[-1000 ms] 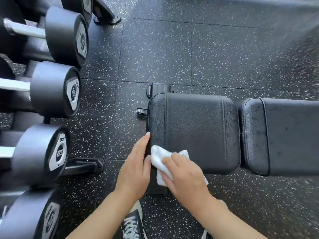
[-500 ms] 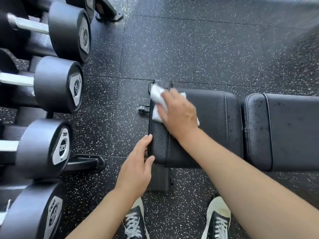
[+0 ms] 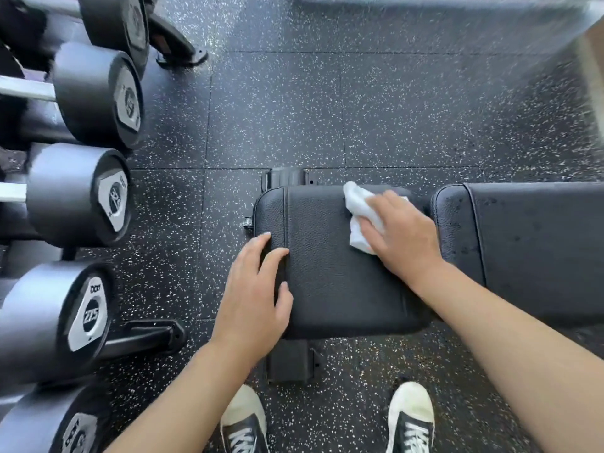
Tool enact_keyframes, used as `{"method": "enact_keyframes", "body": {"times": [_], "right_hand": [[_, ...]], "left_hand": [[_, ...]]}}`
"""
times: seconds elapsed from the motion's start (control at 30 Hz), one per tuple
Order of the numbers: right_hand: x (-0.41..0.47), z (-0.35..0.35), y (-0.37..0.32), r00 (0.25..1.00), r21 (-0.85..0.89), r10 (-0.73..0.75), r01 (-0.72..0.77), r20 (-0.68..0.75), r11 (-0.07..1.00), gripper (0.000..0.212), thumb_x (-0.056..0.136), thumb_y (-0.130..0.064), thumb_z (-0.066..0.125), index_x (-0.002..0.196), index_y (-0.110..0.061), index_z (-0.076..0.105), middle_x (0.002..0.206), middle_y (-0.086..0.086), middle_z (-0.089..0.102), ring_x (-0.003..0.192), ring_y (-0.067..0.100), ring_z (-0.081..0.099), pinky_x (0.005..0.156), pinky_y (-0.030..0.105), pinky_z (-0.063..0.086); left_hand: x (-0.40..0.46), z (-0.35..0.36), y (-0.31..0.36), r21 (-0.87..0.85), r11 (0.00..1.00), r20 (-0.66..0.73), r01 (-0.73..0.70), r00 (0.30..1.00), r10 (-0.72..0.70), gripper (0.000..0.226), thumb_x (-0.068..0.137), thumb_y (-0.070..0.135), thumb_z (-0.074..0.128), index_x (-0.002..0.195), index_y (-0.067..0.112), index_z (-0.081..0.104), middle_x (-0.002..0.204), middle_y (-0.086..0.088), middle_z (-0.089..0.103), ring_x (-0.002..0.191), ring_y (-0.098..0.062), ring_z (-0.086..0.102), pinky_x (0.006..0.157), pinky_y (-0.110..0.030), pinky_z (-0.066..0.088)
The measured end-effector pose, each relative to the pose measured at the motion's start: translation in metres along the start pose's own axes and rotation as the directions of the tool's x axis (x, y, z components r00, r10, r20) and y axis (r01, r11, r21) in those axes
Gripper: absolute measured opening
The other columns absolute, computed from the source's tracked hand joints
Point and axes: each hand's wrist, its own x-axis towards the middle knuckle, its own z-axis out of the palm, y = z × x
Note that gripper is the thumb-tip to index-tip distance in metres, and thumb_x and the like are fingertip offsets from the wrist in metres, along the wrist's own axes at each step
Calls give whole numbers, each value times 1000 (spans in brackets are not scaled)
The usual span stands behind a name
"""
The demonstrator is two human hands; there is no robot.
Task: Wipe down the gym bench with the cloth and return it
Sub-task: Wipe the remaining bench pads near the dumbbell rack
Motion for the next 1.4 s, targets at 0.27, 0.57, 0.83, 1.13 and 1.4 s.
{"method": "enact_keyframes", "body": {"times": [0.27, 0.57, 0.83, 1.13, 1.4], "right_hand": [[-18, 1, -10, 960, 110, 270, -261, -72, 959, 24, 98, -39, 61, 109, -17, 63, 96, 3, 56, 84, 28, 58, 61, 37, 44], [-131, -20, -12, 982, 201, 190, -184, -12, 962, 13, 88, -28, 71, 97, -20, 67, 82, -2, 53, 69, 21, 52, 53, 35, 48], [60, 17, 46, 846, 199, 532, -525, 18, 828, 27, 101, -43, 56, 113, -19, 60, 107, 1, 61, 90, 27, 62, 64, 34, 31], [-92, -15, 5, 880, 300, 474, -454, 7, 839, 23, 96, -37, 60, 103, -16, 68, 94, -2, 60, 82, 26, 60, 64, 38, 47], [-110, -17, -10, 862, 278, 505, -479, -29, 833, 17, 93, -33, 63, 95, -16, 67, 85, -2, 57, 74, 25, 57, 59, 37, 47]], "left_hand": [[94, 31, 53, 106, 994, -120, -33, 992, 46, 54, 94, 24, 48, 146, 12, 54, 159, -10, 45, 151, -32, 34, 126, -54, 24], [96, 59, 63, 251, 966, -287, 66, 958, 9, 55, 92, 27, 45, 145, 15, 53, 159, -7, 46, 154, -29, 32, 128, -52, 19], [101, 64, 63, 307, 950, -306, 48, 951, 51, 55, 89, 25, 45, 142, 11, 53, 156, -13, 47, 150, -36, 36, 123, -58, 25], [102, 64, 63, 342, 939, -303, 44, 951, 66, 54, 89, 24, 45, 140, 7, 54, 154, -16, 48, 148, -39, 37, 122, -60, 26], [104, 65, 60, 362, 932, -300, 17, 949, 99, 54, 88, 20, 48, 138, 4, 54, 152, -19, 48, 146, -43, 39, 119, -61, 30]]}}
